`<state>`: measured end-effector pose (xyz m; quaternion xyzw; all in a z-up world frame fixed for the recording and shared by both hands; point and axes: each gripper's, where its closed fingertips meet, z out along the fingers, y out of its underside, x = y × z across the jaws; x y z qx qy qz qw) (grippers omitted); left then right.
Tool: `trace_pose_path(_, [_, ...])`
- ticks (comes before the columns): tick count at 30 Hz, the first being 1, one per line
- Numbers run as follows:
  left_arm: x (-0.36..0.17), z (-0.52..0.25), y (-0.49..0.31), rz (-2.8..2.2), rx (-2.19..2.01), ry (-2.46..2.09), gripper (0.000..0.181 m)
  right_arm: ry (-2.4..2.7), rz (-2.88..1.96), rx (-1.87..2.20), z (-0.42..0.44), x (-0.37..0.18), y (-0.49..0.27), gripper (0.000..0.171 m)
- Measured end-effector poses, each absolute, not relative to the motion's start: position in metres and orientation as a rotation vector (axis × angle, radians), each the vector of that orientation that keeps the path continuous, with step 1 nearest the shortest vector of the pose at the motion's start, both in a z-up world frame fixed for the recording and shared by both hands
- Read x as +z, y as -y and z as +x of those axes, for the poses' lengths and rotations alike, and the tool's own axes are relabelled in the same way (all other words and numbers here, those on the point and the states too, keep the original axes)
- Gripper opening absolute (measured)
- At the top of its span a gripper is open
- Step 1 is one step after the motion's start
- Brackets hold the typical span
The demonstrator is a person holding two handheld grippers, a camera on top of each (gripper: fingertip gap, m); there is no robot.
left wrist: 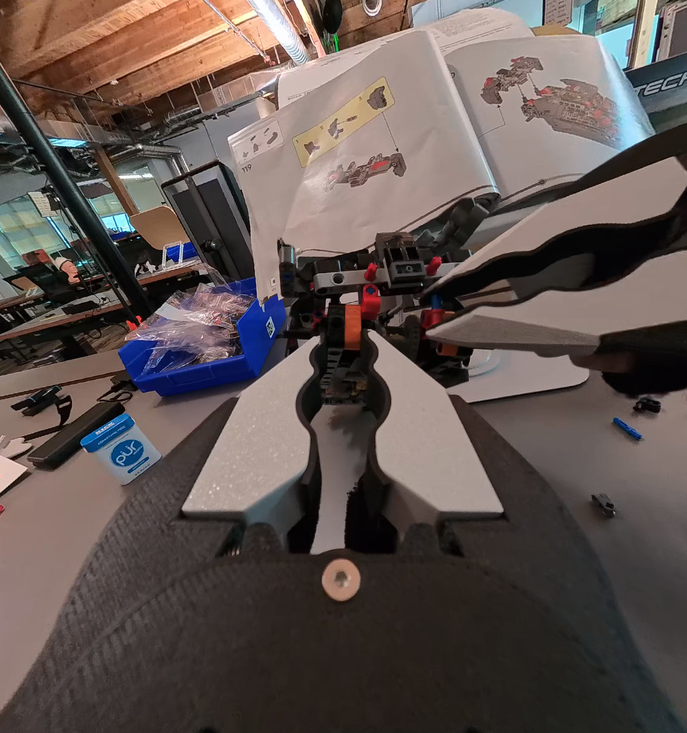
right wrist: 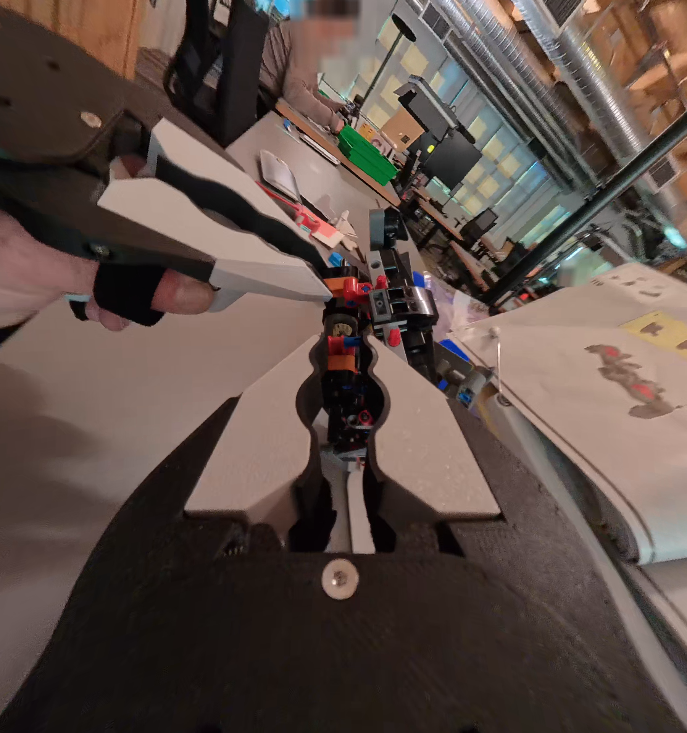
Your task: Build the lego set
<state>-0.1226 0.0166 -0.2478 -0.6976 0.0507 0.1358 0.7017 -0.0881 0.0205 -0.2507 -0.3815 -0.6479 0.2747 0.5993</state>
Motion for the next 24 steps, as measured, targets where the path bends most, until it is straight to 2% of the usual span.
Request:
trace_pose_path(14, [-0.238,-0.115,-0.015,-1.517,0.301,-0.132,0.014,1.412,-1.186,1.398,-0.082,-0.238,-0.021,0.011])
trace_pose_path(24, [-0.228,-0.096,-0.015,-1.438,0.333,-0.181,0.016,1.408,-1.177,1.654,-0.068,-0.225,-0.029,0.01])
